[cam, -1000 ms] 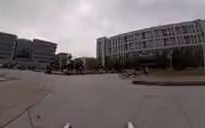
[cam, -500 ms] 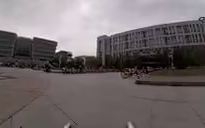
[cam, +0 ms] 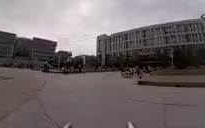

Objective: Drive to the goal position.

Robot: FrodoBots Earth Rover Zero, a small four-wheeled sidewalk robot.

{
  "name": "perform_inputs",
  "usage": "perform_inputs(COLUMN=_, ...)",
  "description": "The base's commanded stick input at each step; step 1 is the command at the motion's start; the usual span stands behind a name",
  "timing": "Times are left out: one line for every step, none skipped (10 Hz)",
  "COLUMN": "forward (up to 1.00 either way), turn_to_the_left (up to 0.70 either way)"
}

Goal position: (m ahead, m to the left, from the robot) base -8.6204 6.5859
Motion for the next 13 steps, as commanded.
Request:
perform_inputs(forward=0.7, turn_to_the_left=0.0)
perform_inputs(forward=0.7, turn_to_the_left=0.0)
perform_inputs(forward=0.7, turn_to_the_left=0.0)
perform_inputs(forward=0.7, turn_to_the_left=0.0)
perform_inputs(forward=0.7, turn_to_the_left=0.03)
perform_inputs(forward=0.7, turn_to_the_left=0.1)
perform_inputs(forward=0.7, turn_to_the_left=0.14)
perform_inputs(forward=0.7, turn_to_the_left=0.14)
perform_inputs(forward=0.7, turn_to_the_left=0.13)
perform_inputs(forward=0.7, turn_to_the_left=0.13)
perform_inputs(forward=0.7, turn_to_the_left=0.13)
perform_inputs(forward=0.7, turn_to_the_left=0.13)
perform_inputs(forward=0.7, turn_to_the_left=0.13)
